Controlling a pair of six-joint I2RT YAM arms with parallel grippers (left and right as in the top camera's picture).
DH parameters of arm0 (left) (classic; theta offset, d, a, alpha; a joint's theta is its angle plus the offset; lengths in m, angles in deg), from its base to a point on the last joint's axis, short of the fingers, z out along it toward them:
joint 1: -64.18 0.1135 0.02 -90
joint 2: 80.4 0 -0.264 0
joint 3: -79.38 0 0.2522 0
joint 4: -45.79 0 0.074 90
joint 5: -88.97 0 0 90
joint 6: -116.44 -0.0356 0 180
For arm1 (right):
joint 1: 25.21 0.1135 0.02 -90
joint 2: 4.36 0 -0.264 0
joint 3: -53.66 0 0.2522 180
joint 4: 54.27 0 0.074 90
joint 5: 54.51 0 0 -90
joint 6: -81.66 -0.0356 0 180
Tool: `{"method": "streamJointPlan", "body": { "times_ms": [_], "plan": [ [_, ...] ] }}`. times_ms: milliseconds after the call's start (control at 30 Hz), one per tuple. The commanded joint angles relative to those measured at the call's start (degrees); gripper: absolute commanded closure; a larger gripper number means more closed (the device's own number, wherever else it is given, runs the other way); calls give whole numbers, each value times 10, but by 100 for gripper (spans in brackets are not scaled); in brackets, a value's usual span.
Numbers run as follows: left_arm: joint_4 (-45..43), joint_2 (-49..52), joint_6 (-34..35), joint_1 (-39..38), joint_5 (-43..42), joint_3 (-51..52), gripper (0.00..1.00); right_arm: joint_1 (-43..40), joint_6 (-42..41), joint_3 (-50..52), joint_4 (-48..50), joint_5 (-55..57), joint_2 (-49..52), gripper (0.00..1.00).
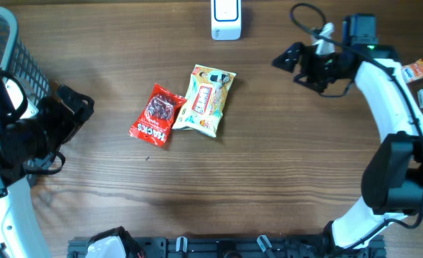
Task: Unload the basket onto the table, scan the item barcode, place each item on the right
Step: 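Move the orange box right and release it near the green packet, then lower the right gripper and grasp the yellow snack packet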
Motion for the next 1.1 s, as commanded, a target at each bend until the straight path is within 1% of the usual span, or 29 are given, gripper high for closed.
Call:
{"method": "streamJointPlan", "body": {
  "times_ms": [0,133,200,233,300,333,367,400,433,467,567,667,767,933,1067],
  "plan": [
    [-1,0,-9,4,3,-2,0,66,-12,-1,-14,33,-10,0],
    [-1,0,-9,4,3,-2,0,154,-13,4,-1,104,-9,0],
    [-1,0,-9,4,3,-2,0,203,-18,4,6,160,-6,0],
    [-1,0,-9,4,3,-2,0,236,-48,4,9,206,-4,1],
    [-1,0,-9,4,3,-2,0,284,-113,4,15,276,4,24],
    [-1,0,-9,4,3,-2,0,307,-138,4,21,301,10,39],
    [-1,0,-9,4,3,-2,0,329,-155,4,32,318,17,49],
    [-1,0,-9,4,3,-2,0,349,-168,4,45,327,24,54],
    [-1,0,-9,4,3,-2,0,368,-179,4,63,327,35,62],
    [-1,0,-9,4,3,-2,0,380,-185,4,75,326,45,73],
    [-1,0,-9,4,3,-2,0,407,-208,4,86,327,88,94],
    [-1,0,-9,4,3,-2,0,410,-208,4,78,326,124,96],
    [-1,0,-9,4,3,-2,0,406,-212,4,39,332,140,96],
    [-1,0,-9,4,3,-2,0,394,-243,4,-91,426,126,96],
    [-1,0,-9,4,3,-2,0,393,-242,4,-176,463,100,96]
  ]
}}
